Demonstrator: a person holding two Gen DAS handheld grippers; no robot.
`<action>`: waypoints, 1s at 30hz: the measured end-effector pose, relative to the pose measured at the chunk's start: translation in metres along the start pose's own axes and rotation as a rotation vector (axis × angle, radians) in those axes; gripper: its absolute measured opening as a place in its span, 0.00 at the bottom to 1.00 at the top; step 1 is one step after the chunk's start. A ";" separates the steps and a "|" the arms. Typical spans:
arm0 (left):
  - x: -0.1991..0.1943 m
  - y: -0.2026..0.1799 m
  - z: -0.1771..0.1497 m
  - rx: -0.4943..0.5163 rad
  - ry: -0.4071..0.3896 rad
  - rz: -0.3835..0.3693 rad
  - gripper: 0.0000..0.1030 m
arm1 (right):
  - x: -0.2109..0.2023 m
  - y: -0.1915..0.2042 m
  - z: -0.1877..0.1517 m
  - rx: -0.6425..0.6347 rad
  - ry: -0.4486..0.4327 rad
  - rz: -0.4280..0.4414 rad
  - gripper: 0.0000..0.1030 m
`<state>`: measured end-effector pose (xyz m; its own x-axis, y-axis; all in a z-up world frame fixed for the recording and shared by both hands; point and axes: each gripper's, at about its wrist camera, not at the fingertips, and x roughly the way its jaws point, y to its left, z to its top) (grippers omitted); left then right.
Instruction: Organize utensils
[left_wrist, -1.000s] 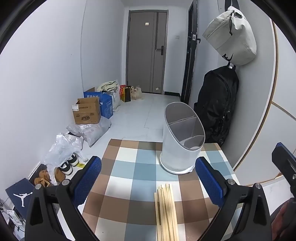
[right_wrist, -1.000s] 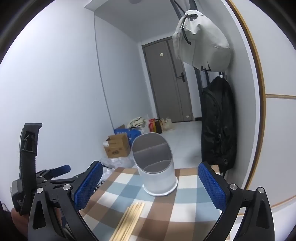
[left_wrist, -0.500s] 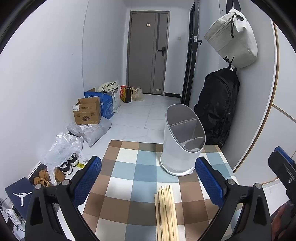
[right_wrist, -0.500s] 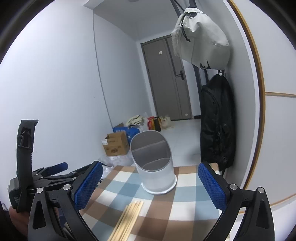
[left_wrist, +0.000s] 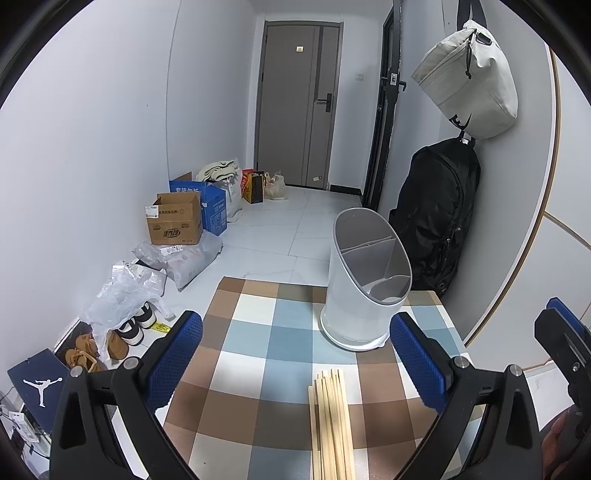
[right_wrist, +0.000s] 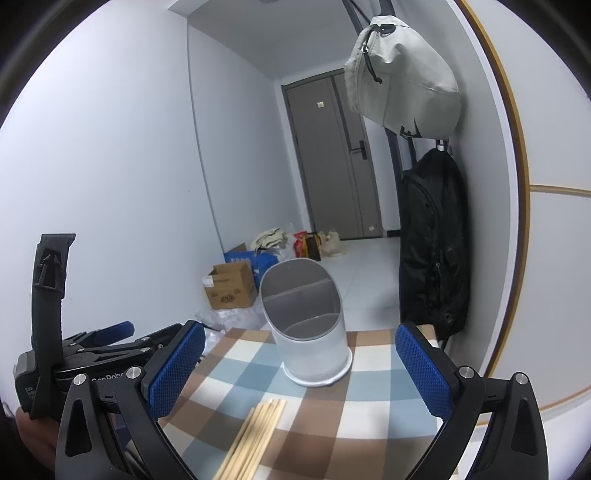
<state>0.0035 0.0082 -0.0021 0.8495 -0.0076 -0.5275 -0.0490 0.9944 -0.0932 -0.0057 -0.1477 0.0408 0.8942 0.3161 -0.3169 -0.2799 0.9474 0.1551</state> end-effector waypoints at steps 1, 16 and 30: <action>0.000 0.001 0.000 0.000 0.001 -0.001 0.96 | 0.000 0.000 0.000 0.000 0.000 -0.001 1.00; -0.001 0.001 -0.001 0.005 -0.006 -0.006 0.96 | -0.002 -0.003 0.002 0.004 -0.007 -0.012 1.00; -0.001 0.000 -0.001 0.007 0.002 -0.006 0.96 | -0.001 -0.006 0.003 0.030 0.004 -0.015 1.00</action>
<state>0.0019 0.0078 -0.0022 0.8485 -0.0135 -0.5290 -0.0403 0.9951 -0.0902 -0.0042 -0.1544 0.0430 0.8968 0.3020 -0.3234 -0.2556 0.9502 0.1784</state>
